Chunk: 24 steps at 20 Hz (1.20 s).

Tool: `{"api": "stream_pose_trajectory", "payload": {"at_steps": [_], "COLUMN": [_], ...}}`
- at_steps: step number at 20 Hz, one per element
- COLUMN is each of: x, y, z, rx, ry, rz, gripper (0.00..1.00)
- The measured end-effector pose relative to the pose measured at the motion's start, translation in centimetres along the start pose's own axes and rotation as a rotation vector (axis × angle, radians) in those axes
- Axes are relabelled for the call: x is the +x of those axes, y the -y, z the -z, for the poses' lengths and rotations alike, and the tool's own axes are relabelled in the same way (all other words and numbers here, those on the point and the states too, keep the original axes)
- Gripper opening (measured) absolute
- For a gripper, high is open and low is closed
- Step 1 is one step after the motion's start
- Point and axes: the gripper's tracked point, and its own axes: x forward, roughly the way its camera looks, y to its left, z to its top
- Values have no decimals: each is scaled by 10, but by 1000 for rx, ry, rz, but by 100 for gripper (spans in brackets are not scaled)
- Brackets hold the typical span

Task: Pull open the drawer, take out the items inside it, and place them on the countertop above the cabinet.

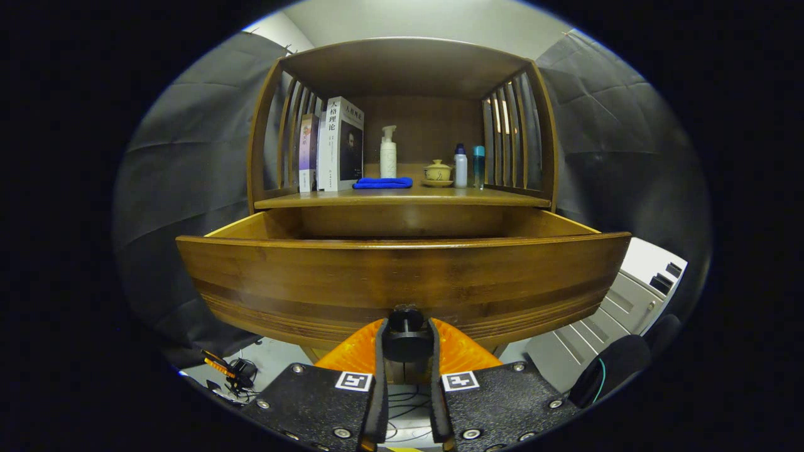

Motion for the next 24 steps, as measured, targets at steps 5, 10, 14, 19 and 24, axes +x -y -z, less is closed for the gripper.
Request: {"api": "stream_pose_trajectory", "payload": {"at_steps": [5,10,14,19,24], "x": [-13,-11,-14,-30,-51], "y": [-1,-2,-6,-18,-15], "z": [6,7,7,-5,-62], "rx": [-9,-7,-20,-11,18], "ry": [-8,-6,-8,17,125], "rz": [-6,-16,-47,-119,-113], "gripper": [27,32,52,96,96]}}
